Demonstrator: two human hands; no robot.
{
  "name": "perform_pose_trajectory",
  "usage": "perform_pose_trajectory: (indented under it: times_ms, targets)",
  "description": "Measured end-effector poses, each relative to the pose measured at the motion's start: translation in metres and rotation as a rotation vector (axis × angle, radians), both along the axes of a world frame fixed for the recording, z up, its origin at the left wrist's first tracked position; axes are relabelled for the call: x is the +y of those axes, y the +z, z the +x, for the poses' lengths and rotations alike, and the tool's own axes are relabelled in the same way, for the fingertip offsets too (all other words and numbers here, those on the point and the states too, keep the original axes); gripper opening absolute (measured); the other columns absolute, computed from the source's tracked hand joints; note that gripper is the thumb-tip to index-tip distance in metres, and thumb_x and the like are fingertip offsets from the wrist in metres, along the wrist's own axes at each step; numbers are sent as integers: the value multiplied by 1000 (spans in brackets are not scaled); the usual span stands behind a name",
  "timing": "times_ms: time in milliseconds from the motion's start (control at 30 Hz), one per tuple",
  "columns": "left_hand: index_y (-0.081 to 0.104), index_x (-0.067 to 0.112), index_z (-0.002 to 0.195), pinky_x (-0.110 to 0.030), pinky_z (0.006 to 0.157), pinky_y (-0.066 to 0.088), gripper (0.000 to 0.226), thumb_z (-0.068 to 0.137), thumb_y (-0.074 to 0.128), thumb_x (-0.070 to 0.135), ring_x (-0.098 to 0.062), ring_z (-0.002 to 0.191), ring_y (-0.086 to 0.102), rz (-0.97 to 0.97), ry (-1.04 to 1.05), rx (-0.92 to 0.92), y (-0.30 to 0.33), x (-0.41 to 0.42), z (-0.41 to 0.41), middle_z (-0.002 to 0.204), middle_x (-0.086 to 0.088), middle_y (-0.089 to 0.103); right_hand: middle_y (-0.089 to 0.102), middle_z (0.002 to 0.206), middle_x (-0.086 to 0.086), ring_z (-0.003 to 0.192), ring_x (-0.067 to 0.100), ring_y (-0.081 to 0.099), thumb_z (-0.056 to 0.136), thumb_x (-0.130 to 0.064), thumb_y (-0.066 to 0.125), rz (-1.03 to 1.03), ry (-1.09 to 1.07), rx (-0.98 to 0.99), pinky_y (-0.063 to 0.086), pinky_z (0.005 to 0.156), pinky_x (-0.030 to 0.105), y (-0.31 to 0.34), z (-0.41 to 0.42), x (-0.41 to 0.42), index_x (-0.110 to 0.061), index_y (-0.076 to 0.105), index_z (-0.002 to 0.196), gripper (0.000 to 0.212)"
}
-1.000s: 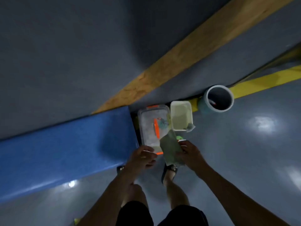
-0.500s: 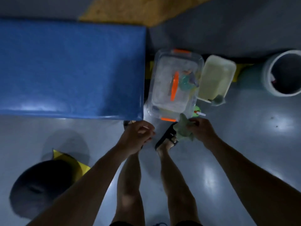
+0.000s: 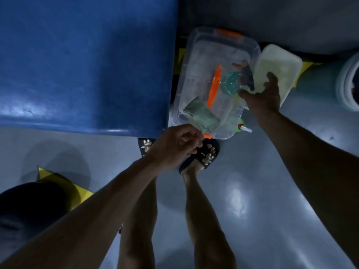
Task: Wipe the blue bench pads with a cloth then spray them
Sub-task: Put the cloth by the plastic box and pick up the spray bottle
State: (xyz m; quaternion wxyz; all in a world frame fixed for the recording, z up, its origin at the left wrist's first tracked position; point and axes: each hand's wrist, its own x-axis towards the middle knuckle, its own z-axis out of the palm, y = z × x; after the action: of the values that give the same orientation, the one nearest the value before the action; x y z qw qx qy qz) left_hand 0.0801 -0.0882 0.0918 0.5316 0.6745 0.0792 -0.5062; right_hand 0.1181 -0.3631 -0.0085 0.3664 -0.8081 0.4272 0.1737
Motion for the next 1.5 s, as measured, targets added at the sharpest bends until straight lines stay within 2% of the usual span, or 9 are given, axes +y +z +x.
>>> perform_pose_trajectory:
  times_ms: [200,333,433,567,767,900,1067,1300,1500]
  targets:
    - [65,11,108,-24,67,57,13,99,57,14,-17,81,74,-38,2,-43,-8,0,20,97,-4,74,63,89,1,84,15,59,77,-52,66,70,155,-148,51,76,36,-19,24,9,-25,70,96,34]
    - [65,13,107,-29,63,58,12,98,60,18,-19,78,74,-39,64,-101,-5,0,28,94,-4,74,65,102,8,91,29,68,82,-60,64,41,288,-172,58,76,52,-15,5,14,-30,69,108,40]
    - [64,13,108,-24,59,55,12,97,61,17,-15,75,73,-22,128,-161,3,1,41,92,-4,73,73,87,-1,80,21,73,86,-56,62,168,276,-194,60,73,52,18,-9,19,-39,71,97,22]
    - [62,23,112,-21,64,53,21,92,66,26,-9,83,70,15,117,-323,11,2,64,97,3,71,76,85,3,75,16,74,89,-45,64,318,399,-155,59,76,53,67,-21,37,-17,71,97,30]
    - [64,30,121,-19,80,52,32,90,70,37,1,96,61,3,-142,-513,35,2,82,106,12,63,75,82,-1,74,9,73,91,-19,72,546,480,-218,57,67,23,124,-14,70,-13,71,97,9]
    - [69,24,106,-21,69,51,16,93,67,32,-9,82,66,24,-124,-607,52,8,93,93,12,68,75,81,4,74,20,72,88,-18,75,615,436,-299,58,68,31,144,-2,81,-16,73,94,7]
    - [68,18,105,-31,70,58,11,95,65,23,-9,74,68,-75,1,-575,73,16,98,88,7,70,68,71,-8,68,5,64,85,-35,78,707,298,-417,47,66,16,159,7,96,-4,68,92,33]
    - [67,7,105,-30,68,57,18,94,65,21,-15,74,70,-137,97,-481,82,32,86,85,-3,71,70,96,-3,94,16,70,83,-13,80,813,497,-338,57,81,33,168,17,104,-13,64,112,33]
    - [63,12,103,-22,69,55,16,90,65,22,-14,74,72,-181,167,-371,89,56,72,85,-7,72,72,96,-4,94,12,70,91,-7,70,872,544,-318,51,78,23,174,7,127,-10,67,110,19]
